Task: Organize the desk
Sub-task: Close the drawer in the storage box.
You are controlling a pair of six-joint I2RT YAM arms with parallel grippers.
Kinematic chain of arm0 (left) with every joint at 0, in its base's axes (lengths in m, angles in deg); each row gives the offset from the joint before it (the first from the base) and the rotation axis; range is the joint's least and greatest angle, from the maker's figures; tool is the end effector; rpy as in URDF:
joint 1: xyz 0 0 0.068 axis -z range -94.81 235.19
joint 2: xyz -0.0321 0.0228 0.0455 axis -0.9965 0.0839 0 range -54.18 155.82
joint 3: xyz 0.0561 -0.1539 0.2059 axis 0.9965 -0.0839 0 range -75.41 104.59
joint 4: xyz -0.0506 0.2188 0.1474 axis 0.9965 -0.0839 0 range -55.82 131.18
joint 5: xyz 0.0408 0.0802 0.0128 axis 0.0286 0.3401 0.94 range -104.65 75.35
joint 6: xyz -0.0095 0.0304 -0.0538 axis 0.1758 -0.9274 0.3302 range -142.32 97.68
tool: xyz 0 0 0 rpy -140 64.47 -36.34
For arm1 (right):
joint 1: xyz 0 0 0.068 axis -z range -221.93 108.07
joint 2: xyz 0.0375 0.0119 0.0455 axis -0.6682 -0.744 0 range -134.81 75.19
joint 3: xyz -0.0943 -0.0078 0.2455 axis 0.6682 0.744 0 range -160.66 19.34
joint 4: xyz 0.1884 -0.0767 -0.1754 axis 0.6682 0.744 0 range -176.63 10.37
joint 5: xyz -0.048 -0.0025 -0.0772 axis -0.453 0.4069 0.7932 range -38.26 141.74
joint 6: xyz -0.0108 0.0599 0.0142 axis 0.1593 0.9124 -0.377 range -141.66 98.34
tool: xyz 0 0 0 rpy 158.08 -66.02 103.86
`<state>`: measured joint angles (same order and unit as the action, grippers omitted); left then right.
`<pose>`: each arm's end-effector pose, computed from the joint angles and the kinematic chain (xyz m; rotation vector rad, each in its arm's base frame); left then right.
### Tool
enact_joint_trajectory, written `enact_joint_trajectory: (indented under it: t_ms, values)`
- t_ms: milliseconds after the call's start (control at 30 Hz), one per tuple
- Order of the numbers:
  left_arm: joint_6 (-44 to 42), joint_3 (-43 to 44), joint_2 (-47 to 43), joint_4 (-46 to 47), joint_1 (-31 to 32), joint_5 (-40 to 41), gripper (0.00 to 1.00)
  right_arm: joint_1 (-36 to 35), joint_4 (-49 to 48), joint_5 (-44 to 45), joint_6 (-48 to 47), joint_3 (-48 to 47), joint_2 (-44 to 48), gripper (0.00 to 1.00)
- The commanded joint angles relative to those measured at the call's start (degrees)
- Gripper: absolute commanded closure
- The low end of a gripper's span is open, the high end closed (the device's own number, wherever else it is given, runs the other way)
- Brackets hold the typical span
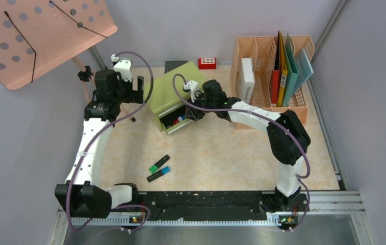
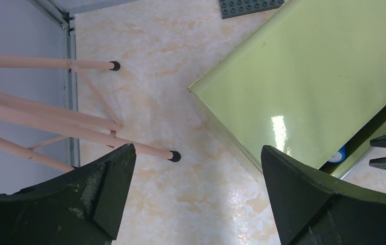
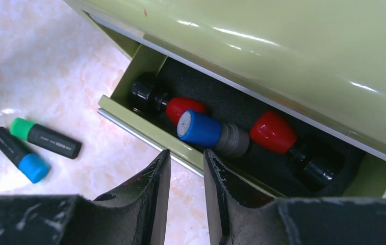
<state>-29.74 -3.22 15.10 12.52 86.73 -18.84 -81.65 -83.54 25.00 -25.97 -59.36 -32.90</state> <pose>0.2886 -0.0113 0.3709 0.2039 2.0086 -0.0086 0.3298 0.3018 0.2206 -1.0778 1.9088 0.8551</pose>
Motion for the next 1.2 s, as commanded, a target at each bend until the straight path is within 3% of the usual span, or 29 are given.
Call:
enact_joint_trajectory:
  t_ms: [0,367,767,1167]
  values:
    - [1.58,1.26,-0.92,2.98,-0.35,4.56,0.01,-2.68,-0.15,3.93,-2.61,-3.99,-1.98,0.71]
    - [1.87,0.73,-1.07,3.68,-0.46,7.05,0.01,-4.17,-1.56,9.08,-1.37,-6.74,-6.64,0.79]
    - [1.52,0.00,-1.34,3.97,-0.48,6.26,0.01,-4.93,-0.41,8.47,0.27,-10.03,-9.55,0.81]
    - [1.06,-0.16,-1.32,4.11,-0.44,5.91,0.01,-4.99,0.86,9.21,0.35,-9.52,-4.93,0.81]
